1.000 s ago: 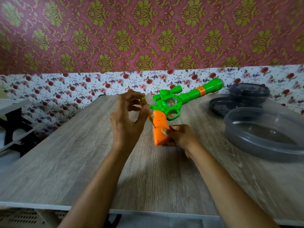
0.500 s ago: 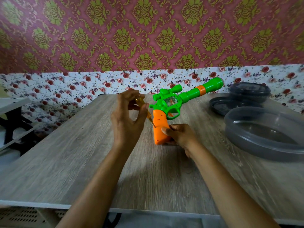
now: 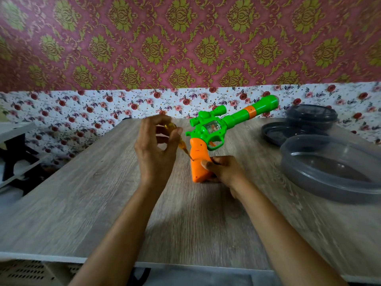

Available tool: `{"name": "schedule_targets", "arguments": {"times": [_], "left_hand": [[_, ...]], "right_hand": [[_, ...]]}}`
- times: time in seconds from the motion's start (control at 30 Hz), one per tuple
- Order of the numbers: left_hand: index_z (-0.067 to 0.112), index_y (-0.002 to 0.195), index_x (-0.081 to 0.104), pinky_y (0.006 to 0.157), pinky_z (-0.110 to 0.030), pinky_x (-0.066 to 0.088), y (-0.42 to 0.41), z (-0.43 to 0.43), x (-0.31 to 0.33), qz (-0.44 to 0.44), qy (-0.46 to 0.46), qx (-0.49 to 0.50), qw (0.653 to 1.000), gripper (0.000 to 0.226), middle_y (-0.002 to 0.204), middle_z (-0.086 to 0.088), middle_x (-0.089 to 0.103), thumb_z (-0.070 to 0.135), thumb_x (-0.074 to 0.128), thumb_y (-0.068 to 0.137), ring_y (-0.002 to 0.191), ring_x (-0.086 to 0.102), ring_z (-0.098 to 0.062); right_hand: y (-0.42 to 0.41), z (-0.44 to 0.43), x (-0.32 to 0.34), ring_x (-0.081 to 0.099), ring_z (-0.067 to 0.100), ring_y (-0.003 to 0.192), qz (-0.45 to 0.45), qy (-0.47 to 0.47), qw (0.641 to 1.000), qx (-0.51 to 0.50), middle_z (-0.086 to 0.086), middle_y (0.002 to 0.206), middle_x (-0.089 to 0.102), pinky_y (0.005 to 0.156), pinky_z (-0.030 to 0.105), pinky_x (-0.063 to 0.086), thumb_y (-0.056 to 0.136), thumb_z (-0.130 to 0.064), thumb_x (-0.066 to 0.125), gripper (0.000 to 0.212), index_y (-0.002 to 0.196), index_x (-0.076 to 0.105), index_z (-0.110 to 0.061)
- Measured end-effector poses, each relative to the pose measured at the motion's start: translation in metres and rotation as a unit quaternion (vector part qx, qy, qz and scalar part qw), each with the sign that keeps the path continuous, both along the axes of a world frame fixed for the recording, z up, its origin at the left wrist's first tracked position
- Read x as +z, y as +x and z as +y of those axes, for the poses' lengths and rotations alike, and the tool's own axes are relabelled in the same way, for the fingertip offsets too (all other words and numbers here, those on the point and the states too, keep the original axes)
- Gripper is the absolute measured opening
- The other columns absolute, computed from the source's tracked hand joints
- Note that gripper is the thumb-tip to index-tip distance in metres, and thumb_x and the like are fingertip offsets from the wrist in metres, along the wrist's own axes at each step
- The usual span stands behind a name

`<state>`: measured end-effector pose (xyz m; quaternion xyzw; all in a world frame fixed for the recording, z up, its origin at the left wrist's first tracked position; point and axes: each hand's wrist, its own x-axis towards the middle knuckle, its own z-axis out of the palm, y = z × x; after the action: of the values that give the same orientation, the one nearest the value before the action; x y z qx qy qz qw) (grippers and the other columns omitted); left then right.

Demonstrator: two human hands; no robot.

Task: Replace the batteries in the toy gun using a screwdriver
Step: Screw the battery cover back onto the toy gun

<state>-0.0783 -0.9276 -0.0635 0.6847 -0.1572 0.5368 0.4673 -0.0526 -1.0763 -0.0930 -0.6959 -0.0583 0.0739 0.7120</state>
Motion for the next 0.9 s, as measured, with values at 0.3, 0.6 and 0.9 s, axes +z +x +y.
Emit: {"name": "schedule_targets", "arguments": {"times": [0.3, 0.6, 0.9], "left_hand": [[0.021, 0.104, 0.053, 0.071, -0.021, 0.054, -0.0022, -0.0011, -0.0009, 0.011, 0.019, -0.036, 0.999, 0.025, 0.094, 0.007, 0.062, 0.006, 0.055, 0.084, 0.088, 0.063, -0.006], [0.024, 0.113, 0.048, 0.075, -0.024, 0.056, 0.0004, -0.001, -0.0024, 0.012, 0.024, -0.015, 1.0, 0.032, 0.099, 0.004, 0.063, 0.009, 0.062, 0.088, 0.086, 0.064, 0.001], [0.009, 0.112, 0.058, 0.072, -0.016, 0.05, 0.0018, -0.0006, -0.0027, 0.002, 0.068, 0.01, 0.998, 0.025, 0.105, -0.001, 0.054, 0.015, 0.06, 0.088, 0.091, 0.055, 0.0]], "right_hand": [[-0.0008, -0.0018, 0.0007, 0.059, 0.016, 0.067, -0.001, 0.005, 1.0, 0.011, 0.021, 0.094, 0.058, 0.05, 0.02, 0.054, 0.09, -0.006, 0.055, 0.031, 0.115, 0.056, 0.012], [0.001, -0.0006, -0.0012, 0.06, 0.017, 0.068, 0.0, 0.004, 1.0, 0.002, 0.02, 0.095, 0.059, 0.051, 0.023, 0.056, 0.089, -0.007, 0.057, 0.032, 0.116, 0.057, 0.01], [0.001, 0.0004, -0.0011, 0.06, 0.023, 0.072, -0.005, 0.0, 1.0, 0.001, 0.021, 0.096, 0.059, 0.051, 0.025, 0.056, 0.089, -0.006, 0.057, 0.031, 0.116, 0.057, 0.01]]}}
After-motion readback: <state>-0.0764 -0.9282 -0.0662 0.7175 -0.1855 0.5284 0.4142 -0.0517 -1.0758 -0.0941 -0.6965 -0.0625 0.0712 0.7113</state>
